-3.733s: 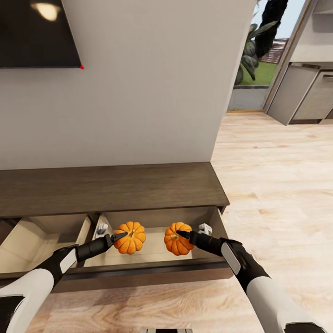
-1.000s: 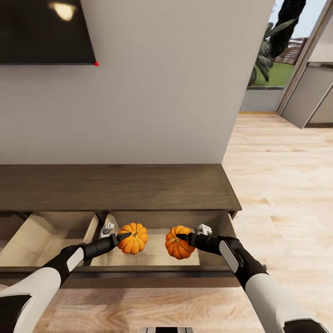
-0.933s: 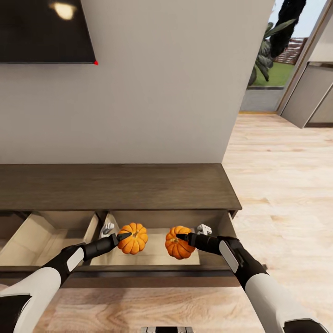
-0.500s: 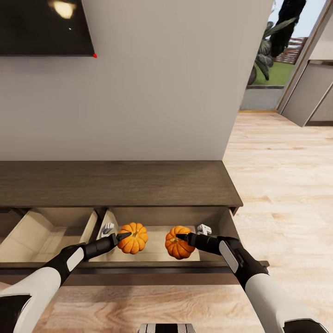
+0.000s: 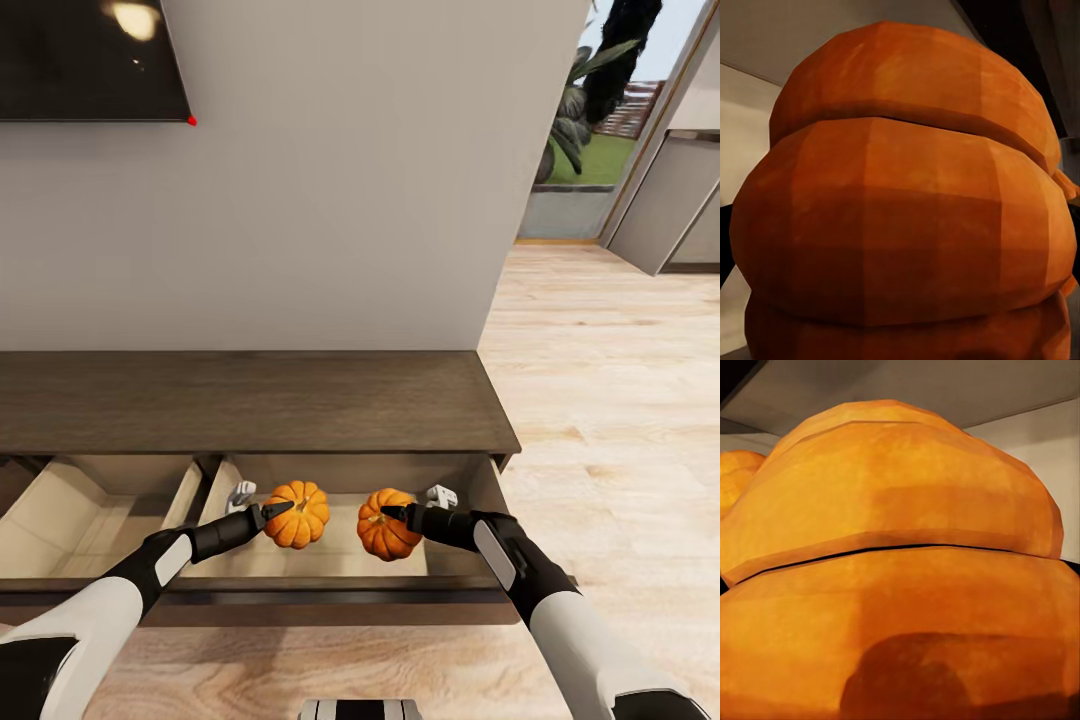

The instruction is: Place each of the two pumpkins and all three candles from the living room inside a cabinet in the living room (use any cabinet), then make sure every cabinet is closed, and position the cauldron so it is next to a table in the living room.

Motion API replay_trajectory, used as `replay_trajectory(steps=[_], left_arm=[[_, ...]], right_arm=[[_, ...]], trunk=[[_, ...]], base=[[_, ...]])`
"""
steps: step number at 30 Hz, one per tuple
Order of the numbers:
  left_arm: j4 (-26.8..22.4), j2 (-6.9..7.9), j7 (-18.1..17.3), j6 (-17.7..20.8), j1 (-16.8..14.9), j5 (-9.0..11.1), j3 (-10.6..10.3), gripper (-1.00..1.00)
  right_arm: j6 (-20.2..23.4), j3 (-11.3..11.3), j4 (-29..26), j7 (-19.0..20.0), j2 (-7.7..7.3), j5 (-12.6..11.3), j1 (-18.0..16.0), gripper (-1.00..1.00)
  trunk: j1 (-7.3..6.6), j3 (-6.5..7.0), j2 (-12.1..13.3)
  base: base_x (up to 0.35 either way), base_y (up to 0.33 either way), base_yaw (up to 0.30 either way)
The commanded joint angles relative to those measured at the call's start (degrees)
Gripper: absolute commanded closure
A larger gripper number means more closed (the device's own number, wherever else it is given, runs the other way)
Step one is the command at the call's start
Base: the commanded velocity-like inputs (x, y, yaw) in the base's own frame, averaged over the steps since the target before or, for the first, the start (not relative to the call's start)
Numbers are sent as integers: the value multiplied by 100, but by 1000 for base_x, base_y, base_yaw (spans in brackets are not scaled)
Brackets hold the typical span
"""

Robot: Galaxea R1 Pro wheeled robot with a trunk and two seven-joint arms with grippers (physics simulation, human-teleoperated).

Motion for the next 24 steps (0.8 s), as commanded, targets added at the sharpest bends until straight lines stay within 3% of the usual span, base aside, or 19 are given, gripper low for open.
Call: replay_trajectory(steps=[1,6,19,24], left_arm=[[0,1,-4,-3,0,2,3,100],[0,1,-5,-6,0,2,1,100],[0,-2,3,3,0,2,-6,100],[-132,22,-53,134,-18,51,48,100]], right_arm=[[2,0,0,0,0,-5,0,100],[2,-3,0,0,-5,-5,-1,100],[2,-18,-9,2,-10,-5,-1,100],[25,-104,-119,32,-4,-61,-10,100]], trunk=[[0,0,0],[0,0,0],[285,-233,-521],[301,-252,-550]], base=[[2,-1,0],[0,0,0],[0,0,0],[0,0,0]])
